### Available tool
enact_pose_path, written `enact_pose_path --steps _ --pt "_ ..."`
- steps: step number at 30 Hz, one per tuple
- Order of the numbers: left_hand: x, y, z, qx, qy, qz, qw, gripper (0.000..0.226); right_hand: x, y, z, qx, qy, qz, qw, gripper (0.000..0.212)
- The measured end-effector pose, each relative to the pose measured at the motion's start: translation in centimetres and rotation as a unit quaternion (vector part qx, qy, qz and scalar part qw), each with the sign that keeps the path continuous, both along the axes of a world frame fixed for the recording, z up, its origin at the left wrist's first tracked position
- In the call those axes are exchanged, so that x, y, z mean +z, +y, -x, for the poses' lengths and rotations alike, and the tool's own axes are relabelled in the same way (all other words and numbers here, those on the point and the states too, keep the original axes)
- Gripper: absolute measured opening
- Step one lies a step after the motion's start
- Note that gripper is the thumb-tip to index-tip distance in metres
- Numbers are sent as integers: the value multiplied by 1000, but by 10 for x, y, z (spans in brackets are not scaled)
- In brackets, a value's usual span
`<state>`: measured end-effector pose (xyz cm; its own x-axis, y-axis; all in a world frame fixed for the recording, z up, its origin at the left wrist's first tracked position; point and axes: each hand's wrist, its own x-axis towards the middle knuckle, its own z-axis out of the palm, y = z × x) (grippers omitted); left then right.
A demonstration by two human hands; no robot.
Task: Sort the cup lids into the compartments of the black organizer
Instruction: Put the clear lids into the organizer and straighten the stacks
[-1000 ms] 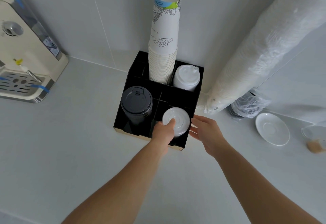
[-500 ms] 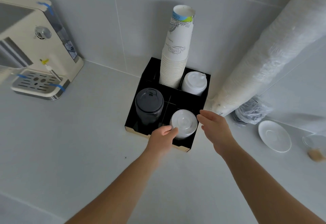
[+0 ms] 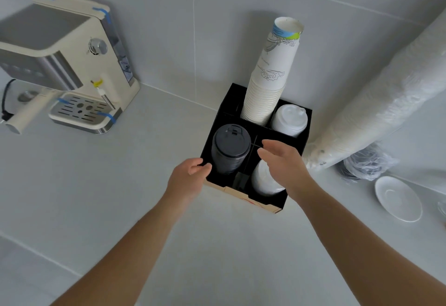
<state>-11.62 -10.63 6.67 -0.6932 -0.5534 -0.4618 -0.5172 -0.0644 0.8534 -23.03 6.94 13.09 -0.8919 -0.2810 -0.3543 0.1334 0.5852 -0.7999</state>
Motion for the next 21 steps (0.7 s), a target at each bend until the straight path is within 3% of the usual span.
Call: enact_pose_path --steps 3,10,13,15,19,21 --pt "4 -16 6 -14 12 -26 999 54 0 -15 1 16 1 -6 1000 48" --pt "16 -19 30 -56 11 -117 991 108 -1 -41 11 26 -9 -1 1000 57" --pt "9 -17 40 -43 1 -137 990 125 0 -47 13 34 3 -1 999 42" --pt "14 -16 44 -39 -6 -135 990 117 -1 -50 14 49 16 -4 999 21" --pt "17 -18 51 -42 -10 -105 993 71 -10 -54 19 59 32 -5 998 19" --pt "16 -19 53 -44 -21 -110 993 77 -14 -57 21 57 35 -2 998 16"
